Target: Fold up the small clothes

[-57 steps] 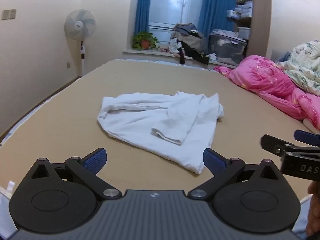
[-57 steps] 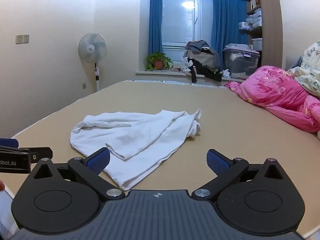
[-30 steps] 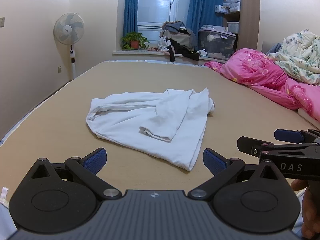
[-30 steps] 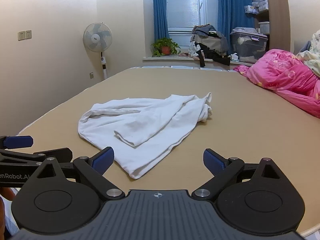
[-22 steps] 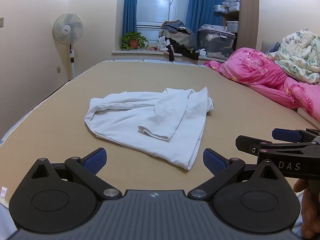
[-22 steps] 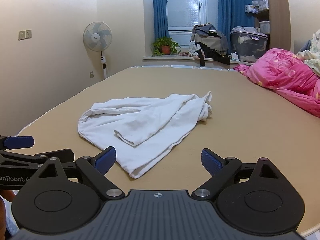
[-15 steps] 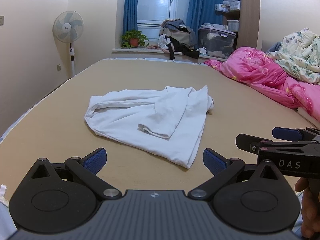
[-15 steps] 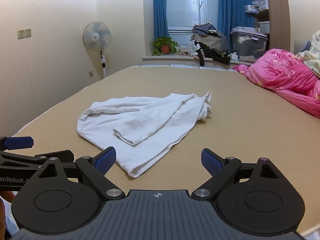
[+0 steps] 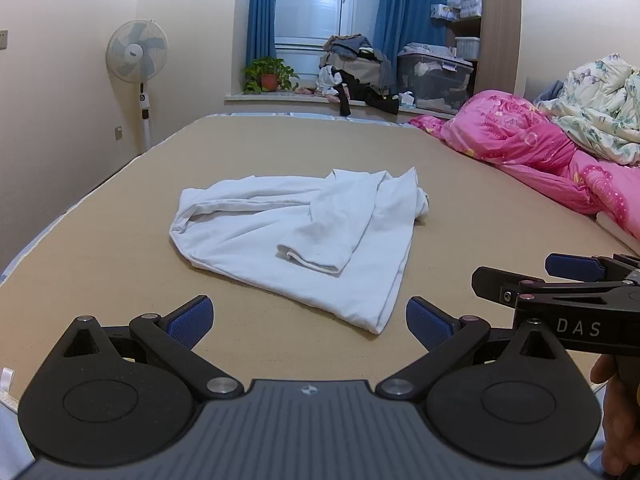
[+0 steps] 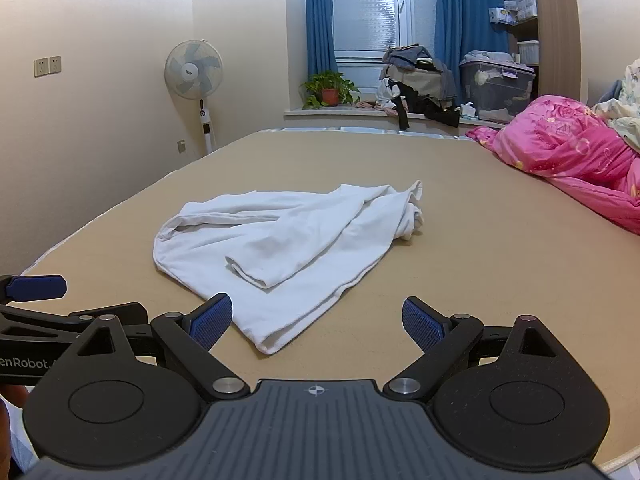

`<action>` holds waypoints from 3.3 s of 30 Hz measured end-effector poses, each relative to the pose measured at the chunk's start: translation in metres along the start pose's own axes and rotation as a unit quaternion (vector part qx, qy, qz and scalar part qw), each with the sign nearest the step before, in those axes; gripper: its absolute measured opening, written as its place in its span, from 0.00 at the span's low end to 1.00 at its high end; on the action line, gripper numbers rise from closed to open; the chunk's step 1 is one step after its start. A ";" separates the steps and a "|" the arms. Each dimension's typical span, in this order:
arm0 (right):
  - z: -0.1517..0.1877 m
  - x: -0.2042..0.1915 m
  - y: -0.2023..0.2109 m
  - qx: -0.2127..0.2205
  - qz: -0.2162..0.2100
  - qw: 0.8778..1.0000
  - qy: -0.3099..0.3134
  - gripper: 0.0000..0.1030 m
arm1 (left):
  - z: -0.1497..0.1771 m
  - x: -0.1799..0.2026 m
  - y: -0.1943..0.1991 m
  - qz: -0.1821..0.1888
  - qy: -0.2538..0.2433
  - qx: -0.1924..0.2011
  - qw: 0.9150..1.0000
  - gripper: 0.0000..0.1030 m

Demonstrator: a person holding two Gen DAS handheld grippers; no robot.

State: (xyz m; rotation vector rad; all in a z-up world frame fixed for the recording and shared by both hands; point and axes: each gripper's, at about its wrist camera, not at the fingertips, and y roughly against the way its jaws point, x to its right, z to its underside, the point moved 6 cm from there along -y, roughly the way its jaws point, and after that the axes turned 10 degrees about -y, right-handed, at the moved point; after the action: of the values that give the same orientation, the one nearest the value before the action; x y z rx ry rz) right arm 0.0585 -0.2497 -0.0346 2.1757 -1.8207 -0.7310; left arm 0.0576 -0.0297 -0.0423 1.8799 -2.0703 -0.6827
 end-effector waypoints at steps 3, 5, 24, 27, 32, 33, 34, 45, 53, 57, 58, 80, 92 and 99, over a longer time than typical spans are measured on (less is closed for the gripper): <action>0.000 0.000 0.000 0.000 0.000 1.000 0.001 0.90 | 0.000 0.000 0.000 0.000 0.000 0.000 1.000 1.00; 0.000 0.000 0.000 0.000 0.000 1.000 0.001 0.90 | 0.000 0.000 0.000 0.000 0.000 0.000 1.000 1.00; -0.001 -0.001 0.000 -0.001 0.000 1.000 0.002 0.90 | 0.000 0.000 0.001 0.001 -0.002 0.003 1.000 1.00; -0.008 0.004 0.001 0.012 0.006 1.000 -0.001 0.88 | 0.001 0.000 0.002 0.001 -0.004 0.009 1.000 1.00; -0.045 0.039 -0.009 0.021 0.021 1.000 0.001 0.68 | 0.005 0.000 -0.002 -0.001 -0.013 0.005 1.000 0.88; -0.055 0.048 -0.010 0.028 0.018 0.999 0.002 0.63 | 0.006 0.001 -0.005 0.004 -0.014 -0.001 1.000 0.84; -0.063 0.057 -0.011 0.036 0.019 0.999 0.006 0.61 | 0.007 0.001 -0.009 0.007 -0.016 -0.006 1.000 0.75; -0.067 0.110 -0.047 0.013 0.020 0.999 -0.034 0.44 | 0.011 -0.007 -0.098 -0.010 0.102 -0.094 0.990 0.61; -0.070 0.104 -0.049 0.000 -0.008 0.999 -0.032 0.44 | 0.018 0.039 -0.166 -0.024 0.182 -0.153 0.971 0.51; -0.071 0.115 -0.048 -0.005 0.001 0.999 -0.040 0.44 | 0.008 0.034 -0.168 0.012 0.106 -0.153 0.982 0.04; -0.073 0.118 -0.048 -0.004 0.003 0.999 -0.041 0.44 | 0.004 0.026 -0.161 0.025 0.089 -0.144 0.985 0.03; -0.058 0.129 -0.152 -0.074 0.009 0.996 -0.038 0.53 | 0.009 -0.171 -0.097 0.084 0.068 -0.160 0.981 0.16; -0.043 0.121 -0.218 -0.099 -0.019 0.994 -0.046 0.05 | 0.032 -0.174 -0.110 0.098 0.072 -0.210 0.970 0.08; -0.081 0.116 -0.152 -0.070 -0.033 0.995 -0.069 0.04 | 0.021 -0.178 -0.085 0.109 0.078 -0.167 0.977 0.01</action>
State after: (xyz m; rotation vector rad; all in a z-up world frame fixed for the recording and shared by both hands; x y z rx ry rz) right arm 0.2426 -0.3412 -0.0627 2.1514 -1.7079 -1.0144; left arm 0.1436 0.1447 -0.0825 1.4509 -1.8870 -0.7467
